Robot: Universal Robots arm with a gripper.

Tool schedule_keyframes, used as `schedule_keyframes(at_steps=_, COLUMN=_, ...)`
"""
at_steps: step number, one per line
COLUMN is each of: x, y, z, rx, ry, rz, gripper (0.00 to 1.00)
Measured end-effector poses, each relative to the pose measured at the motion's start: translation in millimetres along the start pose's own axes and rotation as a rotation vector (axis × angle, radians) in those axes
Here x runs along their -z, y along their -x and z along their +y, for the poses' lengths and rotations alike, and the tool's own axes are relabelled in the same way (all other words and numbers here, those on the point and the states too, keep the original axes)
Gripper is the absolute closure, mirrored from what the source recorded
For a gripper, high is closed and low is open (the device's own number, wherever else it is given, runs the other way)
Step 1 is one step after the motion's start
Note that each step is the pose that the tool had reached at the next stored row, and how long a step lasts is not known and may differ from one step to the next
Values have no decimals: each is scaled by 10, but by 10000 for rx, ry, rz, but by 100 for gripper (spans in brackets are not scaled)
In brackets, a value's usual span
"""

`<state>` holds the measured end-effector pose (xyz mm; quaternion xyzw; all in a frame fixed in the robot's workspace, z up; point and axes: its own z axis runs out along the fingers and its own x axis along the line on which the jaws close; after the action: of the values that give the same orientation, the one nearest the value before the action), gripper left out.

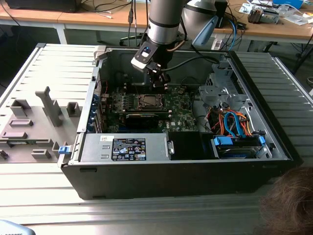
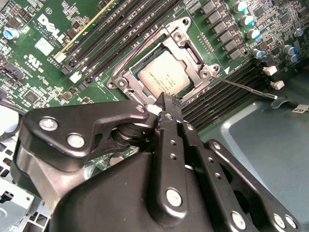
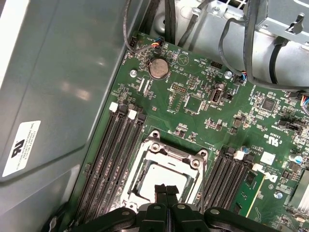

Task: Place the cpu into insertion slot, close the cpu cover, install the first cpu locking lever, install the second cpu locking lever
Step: 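Install the first cpu locking lever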

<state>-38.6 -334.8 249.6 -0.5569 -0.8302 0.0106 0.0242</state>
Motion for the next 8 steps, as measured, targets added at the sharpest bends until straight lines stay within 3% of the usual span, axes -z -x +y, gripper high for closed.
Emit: schedule_keyframes(at_steps=8, x=0, y=0, z=0, rx=126, ry=-4, rz=-6, gripper=89)
